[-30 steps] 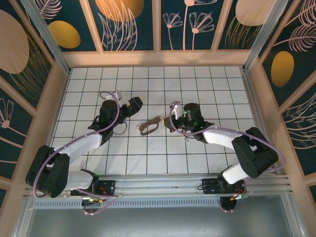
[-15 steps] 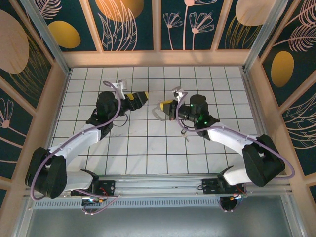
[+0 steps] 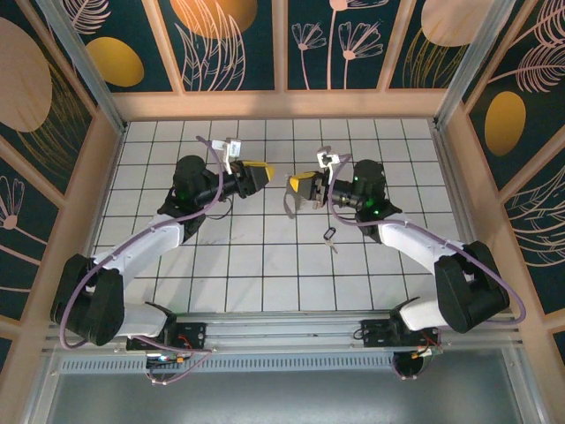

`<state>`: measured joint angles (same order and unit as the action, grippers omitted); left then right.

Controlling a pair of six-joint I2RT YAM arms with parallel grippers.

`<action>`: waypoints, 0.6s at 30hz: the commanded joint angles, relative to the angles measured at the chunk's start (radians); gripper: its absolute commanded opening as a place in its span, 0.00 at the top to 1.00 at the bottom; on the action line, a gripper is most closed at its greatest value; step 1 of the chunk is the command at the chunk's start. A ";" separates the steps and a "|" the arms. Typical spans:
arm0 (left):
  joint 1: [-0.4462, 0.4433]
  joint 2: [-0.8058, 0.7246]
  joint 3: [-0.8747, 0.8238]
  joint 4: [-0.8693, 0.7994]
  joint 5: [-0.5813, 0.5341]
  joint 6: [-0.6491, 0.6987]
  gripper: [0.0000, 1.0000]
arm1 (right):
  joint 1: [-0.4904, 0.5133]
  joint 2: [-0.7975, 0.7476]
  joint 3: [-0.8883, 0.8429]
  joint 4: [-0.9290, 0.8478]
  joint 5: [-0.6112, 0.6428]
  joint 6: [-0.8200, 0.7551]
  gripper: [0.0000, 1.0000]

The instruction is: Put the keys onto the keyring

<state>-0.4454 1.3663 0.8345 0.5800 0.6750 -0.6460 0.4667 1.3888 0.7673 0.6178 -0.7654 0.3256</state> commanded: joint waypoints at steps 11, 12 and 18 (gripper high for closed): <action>-0.009 0.077 0.020 0.157 0.122 -0.033 0.56 | -0.026 0.079 0.110 0.079 -0.205 0.035 1.00; -0.008 0.079 0.019 0.162 0.126 -0.035 0.56 | -0.027 0.085 0.113 0.081 -0.208 0.036 1.00; -0.008 0.088 0.008 0.184 0.135 -0.045 0.57 | -0.027 0.106 0.128 0.103 -0.230 0.053 1.00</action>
<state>-0.4458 1.4410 0.8417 0.6987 0.7811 -0.6777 0.4450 1.4834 0.8577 0.6498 -0.9459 0.3599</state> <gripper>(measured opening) 0.434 0.038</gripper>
